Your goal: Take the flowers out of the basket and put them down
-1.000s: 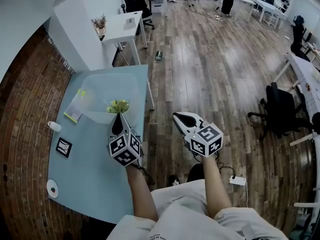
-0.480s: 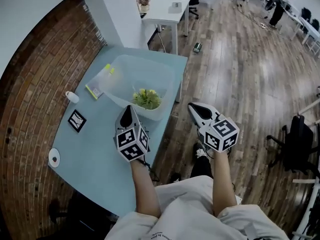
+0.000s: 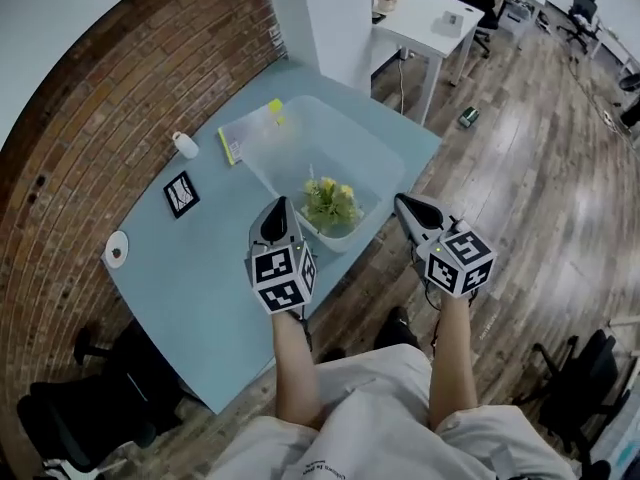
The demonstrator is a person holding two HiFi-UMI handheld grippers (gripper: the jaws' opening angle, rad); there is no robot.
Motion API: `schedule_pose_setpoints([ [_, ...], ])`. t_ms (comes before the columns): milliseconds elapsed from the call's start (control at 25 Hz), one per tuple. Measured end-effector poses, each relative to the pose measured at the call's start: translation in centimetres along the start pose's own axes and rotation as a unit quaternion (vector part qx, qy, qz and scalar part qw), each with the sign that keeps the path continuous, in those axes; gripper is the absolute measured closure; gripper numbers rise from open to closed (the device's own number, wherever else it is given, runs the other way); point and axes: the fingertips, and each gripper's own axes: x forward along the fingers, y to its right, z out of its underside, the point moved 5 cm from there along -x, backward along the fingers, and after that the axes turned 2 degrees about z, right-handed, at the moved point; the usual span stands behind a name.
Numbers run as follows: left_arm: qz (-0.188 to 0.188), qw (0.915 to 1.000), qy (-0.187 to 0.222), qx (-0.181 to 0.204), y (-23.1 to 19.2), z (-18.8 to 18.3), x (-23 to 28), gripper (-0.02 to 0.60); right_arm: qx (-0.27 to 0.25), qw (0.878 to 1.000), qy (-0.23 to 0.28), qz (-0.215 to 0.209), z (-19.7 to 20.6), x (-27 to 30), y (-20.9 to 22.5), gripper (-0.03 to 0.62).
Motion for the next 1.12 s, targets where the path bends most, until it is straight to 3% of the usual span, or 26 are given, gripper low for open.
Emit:
schedule_pose_setpoints([
  [280, -0.067, 0.9974, -0.019, 0.017, 0.7, -1.1, 0.3, 0.563, -0.005, 0.996, -0.017, -0.082, -1.5, 3.2, 2.0, 0.599],
  [600, -0.11, 0.9927, -0.037, 0.03, 3.1, -0.9, 1.2, 0.563, -0.02, 0.986, -0.039, -0.161, -2.1, 5.8, 4.3, 0.599],
  [960, -0.167, 0.9856, -0.023, -0.006, 3.5, 0.3, -0.1, 0.563, -0.063, 0.968, -0.044, -0.239, -1.7, 7.7, 4.9, 0.599],
  [1120, -0.201, 0.9789, -0.037, 0.006, 2.3, 0.4, -1.5, 0.563, -0.059, 0.959, -0.054, -0.273, -1.3, 8.5, 4.1, 0.599],
])
